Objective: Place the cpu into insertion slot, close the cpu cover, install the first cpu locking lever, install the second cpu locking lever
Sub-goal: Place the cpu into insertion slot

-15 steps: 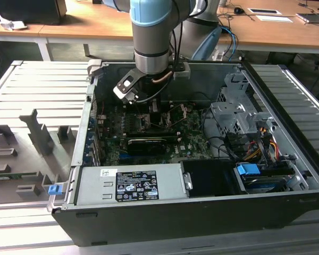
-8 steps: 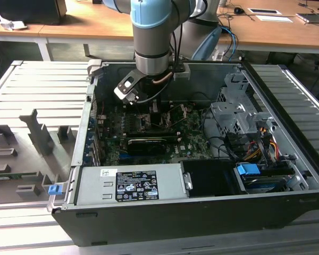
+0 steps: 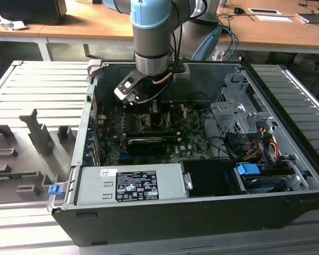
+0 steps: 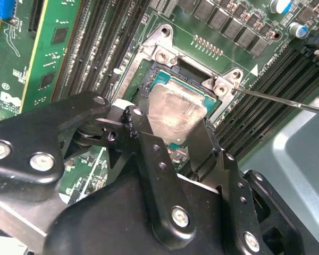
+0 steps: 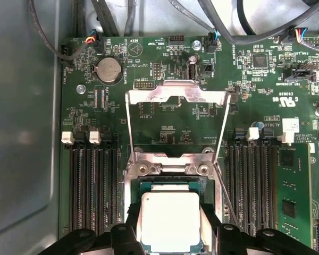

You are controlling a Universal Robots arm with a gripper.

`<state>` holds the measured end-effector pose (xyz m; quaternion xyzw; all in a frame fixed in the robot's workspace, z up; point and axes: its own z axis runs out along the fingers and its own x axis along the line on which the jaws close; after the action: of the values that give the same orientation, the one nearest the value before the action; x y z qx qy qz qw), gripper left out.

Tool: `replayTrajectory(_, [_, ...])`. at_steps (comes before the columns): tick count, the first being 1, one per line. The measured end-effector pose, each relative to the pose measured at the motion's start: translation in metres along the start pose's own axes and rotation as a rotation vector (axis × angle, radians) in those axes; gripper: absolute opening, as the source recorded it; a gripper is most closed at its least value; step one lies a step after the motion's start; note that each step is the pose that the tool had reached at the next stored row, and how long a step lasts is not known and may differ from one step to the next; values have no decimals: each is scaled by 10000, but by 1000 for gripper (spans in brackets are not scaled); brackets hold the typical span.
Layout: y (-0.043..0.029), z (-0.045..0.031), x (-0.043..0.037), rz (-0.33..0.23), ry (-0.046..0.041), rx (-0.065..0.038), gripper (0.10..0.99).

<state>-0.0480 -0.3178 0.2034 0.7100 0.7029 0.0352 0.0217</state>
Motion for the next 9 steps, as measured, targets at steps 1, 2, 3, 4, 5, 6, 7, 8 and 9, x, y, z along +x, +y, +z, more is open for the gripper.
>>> replayTrajectory(1, [2, -1, -1, 0, -2, 1, 525])
replayTrajectory(2, [12, 0, -2, 0, -2, 12, 525])
replayTrajectory(3, [17, 4, -2, -2, -3, 23, 525])
replayTrajectory(4, [17, 14, -10, -6, -3, 24, 525])
replayTrajectory(5, [16, 18, -12, -6, -5, 24, 525])
replayTrajectory(6, [16, 18, -12, -6, -5, 24, 525])
replayTrajectory(7, [16, 18, -12, -6, -5, 25, 525])
replayTrajectory(8, [16, 19, -12, -6, -4, 24, 525])
replayTrajectory(9, [16, 19, -12, -7, -3, 24, 525])
